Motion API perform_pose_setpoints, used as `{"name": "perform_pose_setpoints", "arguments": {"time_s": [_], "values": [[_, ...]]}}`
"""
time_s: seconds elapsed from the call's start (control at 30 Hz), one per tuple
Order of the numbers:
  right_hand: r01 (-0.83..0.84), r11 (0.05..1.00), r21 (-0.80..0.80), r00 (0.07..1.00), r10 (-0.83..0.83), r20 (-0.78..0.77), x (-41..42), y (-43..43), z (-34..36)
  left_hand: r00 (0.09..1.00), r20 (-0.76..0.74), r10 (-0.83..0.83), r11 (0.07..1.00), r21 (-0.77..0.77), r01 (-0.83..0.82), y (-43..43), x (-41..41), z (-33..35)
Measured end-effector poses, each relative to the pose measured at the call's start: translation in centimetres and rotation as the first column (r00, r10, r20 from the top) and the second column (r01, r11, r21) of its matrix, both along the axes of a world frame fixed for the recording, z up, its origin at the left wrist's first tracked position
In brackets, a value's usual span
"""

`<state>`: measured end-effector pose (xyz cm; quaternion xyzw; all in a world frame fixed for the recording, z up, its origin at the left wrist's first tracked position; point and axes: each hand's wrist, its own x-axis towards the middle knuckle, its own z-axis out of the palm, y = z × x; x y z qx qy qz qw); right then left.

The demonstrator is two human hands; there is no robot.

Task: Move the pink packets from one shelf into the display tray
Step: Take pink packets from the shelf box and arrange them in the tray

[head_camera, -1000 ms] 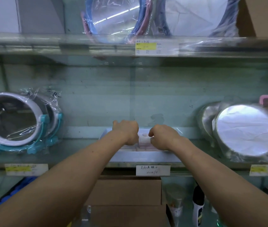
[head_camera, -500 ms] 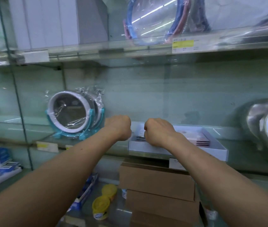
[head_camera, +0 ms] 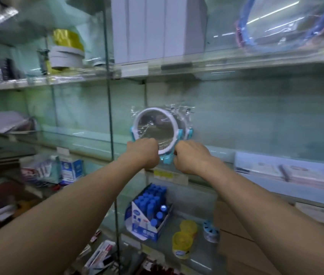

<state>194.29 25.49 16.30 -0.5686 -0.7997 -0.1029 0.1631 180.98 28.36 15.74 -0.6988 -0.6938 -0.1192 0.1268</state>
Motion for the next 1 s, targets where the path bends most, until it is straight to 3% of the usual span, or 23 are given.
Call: {"name": "perform_pose_setpoints", "arguments": {"time_s": [0.53,1.0], "values": [[-0.050,0.999,-0.009,0.997,0.051,0.061,-23.4,2.0,0.0,0.991,0.016,0.133,0.989,-0.071,-0.132,0.3,-23.7,-0.8],[-0.165,0.986,-0.026,0.983,0.167,0.079,-38.5,5.7,0.1,0.965,-0.001,0.264,0.962,-0.079,-0.263,2.5,-38.5,-1.1]]}}
